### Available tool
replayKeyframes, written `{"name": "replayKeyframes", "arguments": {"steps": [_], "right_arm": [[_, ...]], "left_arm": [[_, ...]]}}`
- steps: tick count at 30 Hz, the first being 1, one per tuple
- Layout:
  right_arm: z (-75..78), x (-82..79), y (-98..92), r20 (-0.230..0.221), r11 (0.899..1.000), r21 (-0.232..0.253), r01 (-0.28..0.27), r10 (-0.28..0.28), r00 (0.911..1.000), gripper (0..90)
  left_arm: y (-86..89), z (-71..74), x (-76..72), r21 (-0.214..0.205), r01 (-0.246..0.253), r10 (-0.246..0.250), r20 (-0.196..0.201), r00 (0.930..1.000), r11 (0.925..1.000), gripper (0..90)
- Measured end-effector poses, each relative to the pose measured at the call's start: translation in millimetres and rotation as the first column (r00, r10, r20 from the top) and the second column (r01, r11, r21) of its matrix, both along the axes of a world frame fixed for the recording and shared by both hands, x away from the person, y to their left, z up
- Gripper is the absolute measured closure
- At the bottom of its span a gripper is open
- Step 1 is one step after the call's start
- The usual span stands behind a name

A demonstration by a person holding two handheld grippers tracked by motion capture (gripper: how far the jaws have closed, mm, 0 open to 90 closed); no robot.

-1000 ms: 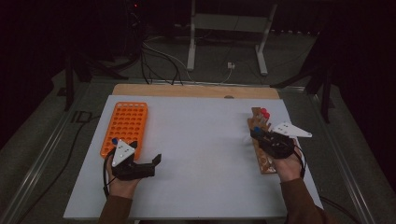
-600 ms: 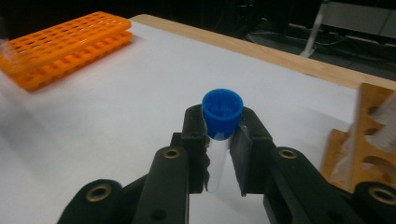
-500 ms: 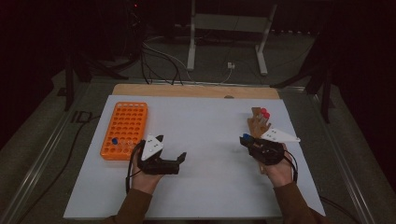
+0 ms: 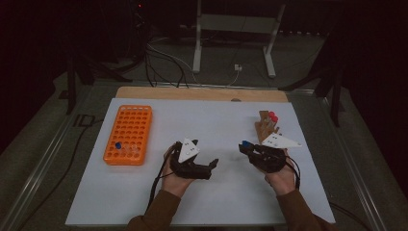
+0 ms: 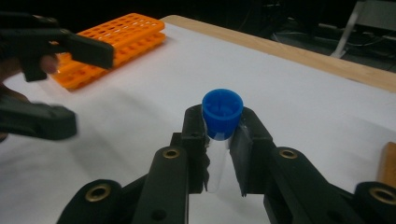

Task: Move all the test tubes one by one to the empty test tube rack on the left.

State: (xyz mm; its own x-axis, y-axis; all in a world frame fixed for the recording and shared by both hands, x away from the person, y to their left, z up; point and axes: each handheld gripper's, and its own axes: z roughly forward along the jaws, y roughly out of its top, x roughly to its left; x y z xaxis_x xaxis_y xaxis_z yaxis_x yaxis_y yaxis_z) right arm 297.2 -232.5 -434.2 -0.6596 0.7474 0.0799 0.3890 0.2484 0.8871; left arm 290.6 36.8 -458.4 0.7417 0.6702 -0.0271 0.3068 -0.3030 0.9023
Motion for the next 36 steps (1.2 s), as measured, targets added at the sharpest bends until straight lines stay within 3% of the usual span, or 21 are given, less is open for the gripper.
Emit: {"name": "replayKeyframes", "arguments": {"steps": [4,9,14,20,33,36], "right_arm": [[0.4,-1.0,4.2,-0.009,1.000,0.014,-0.017,0.017,0.9998,76.6],[0.0,-2.7,10.9,-0.011,0.999,0.011,-0.039,0.039,0.9992,76.6],[-0.5,-3.1,13.4,-0.026,0.998,0.032,-0.058,0.059,0.9979,76.5],[-1.7,-2.3,13.9,-0.046,0.996,0.055,-0.070,0.072,0.9963,76.6],[-3.0,-3.1,16.7,-0.055,0.996,0.047,-0.081,0.083,0.9950,76.6],[-2.3,-2.9,15.1,-0.052,0.994,0.064,-0.086,0.090,0.9946,70.0]], "left_arm": [[-15.6,-3.0,1.4,-0.002,0.034,-0.034,-0.009,0.9994,0.9994,16.3],[-36.1,-4.3,0.4,0.008,0.058,-0.058,0.010,0.9983,0.9983,25.2],[-48.3,-6.9,1.2,0.019,0.072,-0.072,0.020,0.9972,0.9972,45.4],[-55.7,-9.5,2.5,0.023,0.093,-0.094,0.022,0.9954,0.9954,63.0],[-58.3,-11.0,2.4,0.027,0.121,-0.122,0.033,0.9920,0.9923,77.0],[-57.1,-10.9,3.3,0.023,0.118,-0.119,0.028,0.9925,0.9927,77.4]]}}
